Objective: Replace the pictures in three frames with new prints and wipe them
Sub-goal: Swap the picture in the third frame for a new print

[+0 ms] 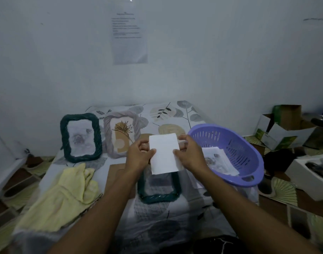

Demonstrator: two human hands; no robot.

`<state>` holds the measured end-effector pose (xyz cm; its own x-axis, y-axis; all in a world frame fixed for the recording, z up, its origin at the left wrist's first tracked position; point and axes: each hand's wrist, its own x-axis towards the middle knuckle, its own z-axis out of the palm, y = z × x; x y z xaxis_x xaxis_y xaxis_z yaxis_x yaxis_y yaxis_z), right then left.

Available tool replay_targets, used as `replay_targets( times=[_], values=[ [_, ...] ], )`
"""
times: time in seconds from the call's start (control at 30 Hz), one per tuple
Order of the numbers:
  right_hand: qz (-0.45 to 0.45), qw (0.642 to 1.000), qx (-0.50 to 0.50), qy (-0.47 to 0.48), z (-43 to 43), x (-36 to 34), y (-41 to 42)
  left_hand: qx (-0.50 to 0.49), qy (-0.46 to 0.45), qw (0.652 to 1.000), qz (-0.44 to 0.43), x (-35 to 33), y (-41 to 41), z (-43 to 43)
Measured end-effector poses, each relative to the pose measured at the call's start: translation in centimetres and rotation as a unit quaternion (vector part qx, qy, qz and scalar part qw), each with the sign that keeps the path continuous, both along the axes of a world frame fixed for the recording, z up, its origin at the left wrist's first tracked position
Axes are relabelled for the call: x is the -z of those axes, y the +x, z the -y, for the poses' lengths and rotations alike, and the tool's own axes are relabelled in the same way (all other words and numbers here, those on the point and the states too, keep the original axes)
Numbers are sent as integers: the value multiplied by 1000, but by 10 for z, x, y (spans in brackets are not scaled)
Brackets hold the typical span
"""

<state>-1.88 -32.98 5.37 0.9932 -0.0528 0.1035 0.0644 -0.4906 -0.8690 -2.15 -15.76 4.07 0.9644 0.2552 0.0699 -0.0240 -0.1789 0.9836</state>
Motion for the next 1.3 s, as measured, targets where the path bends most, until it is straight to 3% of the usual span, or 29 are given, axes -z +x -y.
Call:
replay_targets(
  times=[0.2, 0.37, 0.47, 0.97, 1.3],
  values=[
    [13, 982, -64, -176, -18, 41, -14, -19, 191, 981, 22, 29, -20, -20],
    [35, 944, -99, -314, -19, 66, -25, -7, 409, 912, 19, 52, -29, -25],
    [83, 931, -87, -344, -20, 76, -27, -4, 488, 872, 32, 63, -29, -28],
    [94, 951, -120, -270, -16, 91, -14, 42, 417, 905, 73, 83, -37, -46],
    [119, 963, -89, -225, -15, 98, -17, 48, 403, 911, 76, 86, -32, -51]
  ],
)
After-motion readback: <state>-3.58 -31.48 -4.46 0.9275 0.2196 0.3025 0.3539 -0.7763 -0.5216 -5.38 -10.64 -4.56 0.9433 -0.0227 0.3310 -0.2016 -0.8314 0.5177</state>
